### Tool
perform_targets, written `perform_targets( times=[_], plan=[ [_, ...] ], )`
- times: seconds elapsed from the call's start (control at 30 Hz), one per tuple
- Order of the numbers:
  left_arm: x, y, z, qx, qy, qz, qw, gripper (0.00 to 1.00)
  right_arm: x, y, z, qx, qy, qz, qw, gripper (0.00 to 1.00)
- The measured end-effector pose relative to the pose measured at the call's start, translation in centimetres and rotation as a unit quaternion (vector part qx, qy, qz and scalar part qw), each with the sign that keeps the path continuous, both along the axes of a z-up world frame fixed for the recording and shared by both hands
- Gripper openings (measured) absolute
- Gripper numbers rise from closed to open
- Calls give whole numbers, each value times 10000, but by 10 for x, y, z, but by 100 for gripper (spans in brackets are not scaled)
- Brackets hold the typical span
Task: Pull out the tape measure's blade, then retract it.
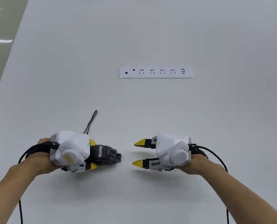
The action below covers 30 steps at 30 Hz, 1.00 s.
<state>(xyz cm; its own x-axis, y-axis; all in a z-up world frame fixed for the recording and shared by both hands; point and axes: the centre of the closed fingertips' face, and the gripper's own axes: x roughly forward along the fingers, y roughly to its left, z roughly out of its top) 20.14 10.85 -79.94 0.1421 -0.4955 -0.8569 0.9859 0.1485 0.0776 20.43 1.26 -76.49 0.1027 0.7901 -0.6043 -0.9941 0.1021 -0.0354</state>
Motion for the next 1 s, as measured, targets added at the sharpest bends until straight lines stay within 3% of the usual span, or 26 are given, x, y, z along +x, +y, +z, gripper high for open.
perform_targets(
  times=[0.6,0.83,1.0],
  plan=[
    [0,0,-2,-21,16,21,10000,30,-3,31,-12,-74,98,244,9996,21],
    [-1,0,0,-44,-22,10,10000,30,2,41,-31,-185,55,412,9990,18],
    [-1,-1,1,-52,-51,9,10000,30,-2,46,-36,-261,42,560,9981,16]
  ],
)
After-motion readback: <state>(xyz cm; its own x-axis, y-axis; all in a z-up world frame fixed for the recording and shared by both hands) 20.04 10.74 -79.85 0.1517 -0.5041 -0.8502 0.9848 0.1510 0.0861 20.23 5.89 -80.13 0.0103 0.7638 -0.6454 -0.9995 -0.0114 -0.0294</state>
